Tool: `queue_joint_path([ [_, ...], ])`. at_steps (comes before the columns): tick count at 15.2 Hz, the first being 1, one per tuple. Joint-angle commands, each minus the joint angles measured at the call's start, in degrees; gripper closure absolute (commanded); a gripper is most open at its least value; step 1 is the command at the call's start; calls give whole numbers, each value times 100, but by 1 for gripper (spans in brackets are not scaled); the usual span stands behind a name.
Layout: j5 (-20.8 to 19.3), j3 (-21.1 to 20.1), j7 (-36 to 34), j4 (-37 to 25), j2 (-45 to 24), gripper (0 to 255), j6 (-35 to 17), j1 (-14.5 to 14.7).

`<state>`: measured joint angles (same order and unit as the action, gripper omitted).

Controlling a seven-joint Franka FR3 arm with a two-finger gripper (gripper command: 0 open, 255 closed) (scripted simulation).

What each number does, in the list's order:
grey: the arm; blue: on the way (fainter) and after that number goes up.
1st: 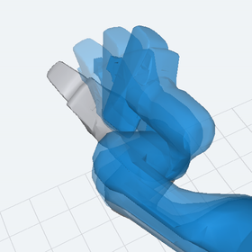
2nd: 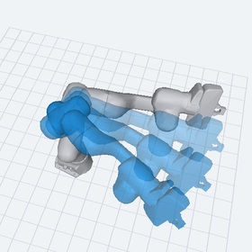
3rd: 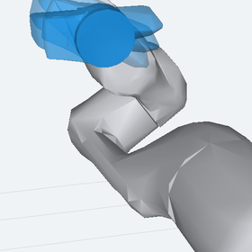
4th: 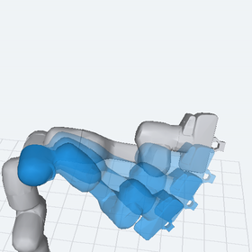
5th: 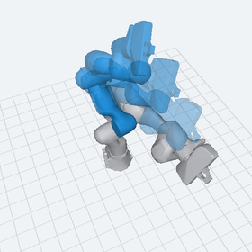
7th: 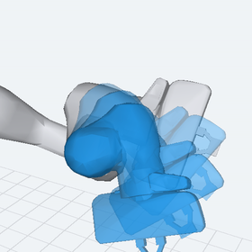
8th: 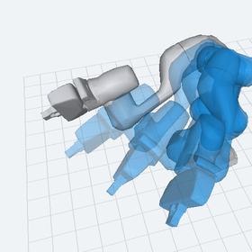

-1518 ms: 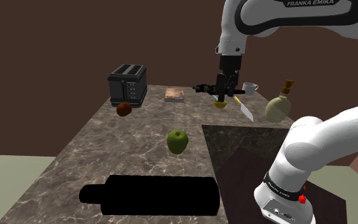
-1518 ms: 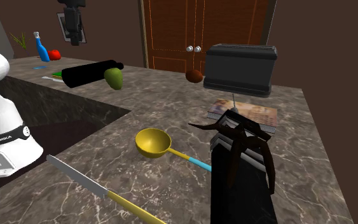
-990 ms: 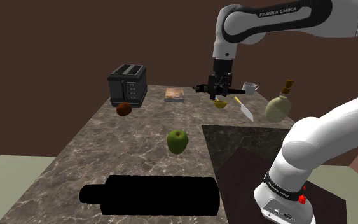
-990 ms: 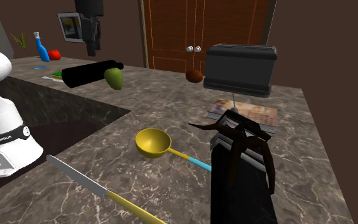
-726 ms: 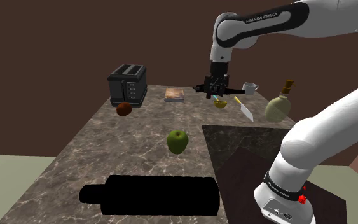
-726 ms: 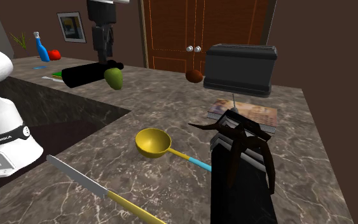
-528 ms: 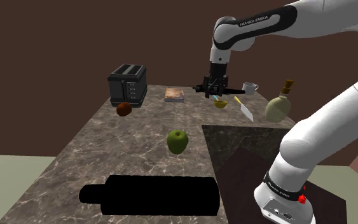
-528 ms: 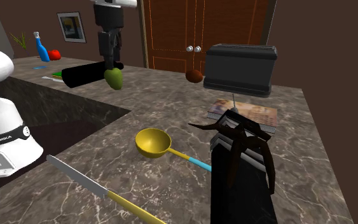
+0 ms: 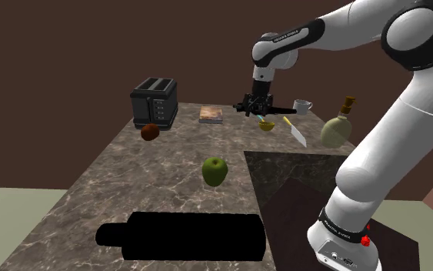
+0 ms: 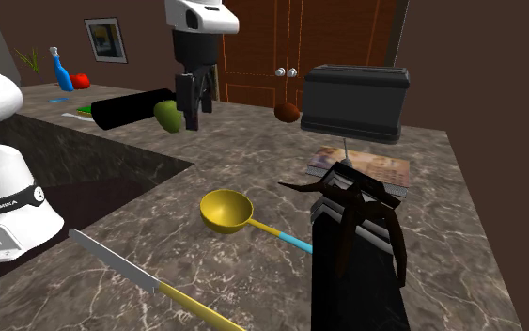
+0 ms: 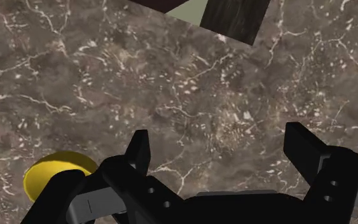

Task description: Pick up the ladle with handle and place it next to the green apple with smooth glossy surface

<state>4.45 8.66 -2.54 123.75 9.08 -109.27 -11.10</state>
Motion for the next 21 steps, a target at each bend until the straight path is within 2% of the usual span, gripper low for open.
queue_joint_path([
  [1, 46, 142, 29, -168, -290, 0, -139, -119],
  [10, 511, 622, 81, -1280, -1742, 0, -506, -612],
  [17, 1010, 876, 109, -2310, -2875, 0, -579, -1119],
  [21, 1095, 864, 135, -2274, -3044, 0, -776, -1160],
])
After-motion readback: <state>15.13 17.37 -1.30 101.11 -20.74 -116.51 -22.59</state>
